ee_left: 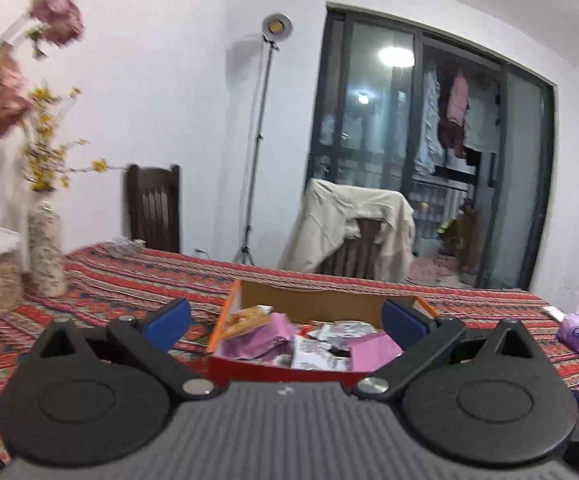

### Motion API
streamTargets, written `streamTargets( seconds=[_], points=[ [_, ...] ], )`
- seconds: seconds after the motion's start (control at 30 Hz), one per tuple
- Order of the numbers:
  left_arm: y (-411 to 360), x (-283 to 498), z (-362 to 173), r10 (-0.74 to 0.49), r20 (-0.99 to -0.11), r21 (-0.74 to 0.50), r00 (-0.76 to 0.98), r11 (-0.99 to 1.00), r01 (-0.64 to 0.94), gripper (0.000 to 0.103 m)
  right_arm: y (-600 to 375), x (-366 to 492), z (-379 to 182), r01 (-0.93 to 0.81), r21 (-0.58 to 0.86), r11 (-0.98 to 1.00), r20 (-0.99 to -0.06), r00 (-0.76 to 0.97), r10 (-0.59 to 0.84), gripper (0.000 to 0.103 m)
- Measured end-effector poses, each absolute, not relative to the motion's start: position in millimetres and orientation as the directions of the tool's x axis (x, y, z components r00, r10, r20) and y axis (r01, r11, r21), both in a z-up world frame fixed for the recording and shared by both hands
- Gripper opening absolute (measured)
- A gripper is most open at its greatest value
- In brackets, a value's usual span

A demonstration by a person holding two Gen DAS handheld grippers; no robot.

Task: Organize snacks

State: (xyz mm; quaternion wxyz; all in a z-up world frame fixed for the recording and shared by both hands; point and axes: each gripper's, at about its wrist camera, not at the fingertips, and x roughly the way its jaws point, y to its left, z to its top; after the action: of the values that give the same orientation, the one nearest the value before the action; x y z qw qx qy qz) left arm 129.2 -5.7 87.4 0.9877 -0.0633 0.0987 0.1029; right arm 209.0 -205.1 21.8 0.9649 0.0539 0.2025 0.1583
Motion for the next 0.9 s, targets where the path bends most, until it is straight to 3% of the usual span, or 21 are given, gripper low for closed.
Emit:
streamTargets(
  seconds=[0.23, 0.43, 0.57, 0.9],
  points=[
    [-6, 81, 81, 0.118, -0.224, -0.090, 0.967, 0.986, -0.141, 0.103, -214, 159, 17, -0.307, 0.151, 0.940, -0.366, 0.866, 0.341, 0.102],
    [-2, 49, 48, 0.051, -0.293, -0.111, 0.955, 0.990, -0.086, 0.103, -224, 126, 5, -0.286, 0.146, 0.947, -0.370, 0.872, 0.320, 0.103],
    [-7, 47, 25, 0.093, -0.369, -0.065, 0.925, 0.990, -0.125, 0.103, -229, 118, -13, -0.261, 0.205, 0.943, -0.408, 0.854, 0.324, 0.102],
    [-4, 48, 17, 0.115, -0.377, -0.055, 0.919, 0.988, -0.146, 0.103, -229, 117, -23, -0.256, 0.192, 0.947, -0.431, 0.845, 0.316, 0.103]
  ],
)
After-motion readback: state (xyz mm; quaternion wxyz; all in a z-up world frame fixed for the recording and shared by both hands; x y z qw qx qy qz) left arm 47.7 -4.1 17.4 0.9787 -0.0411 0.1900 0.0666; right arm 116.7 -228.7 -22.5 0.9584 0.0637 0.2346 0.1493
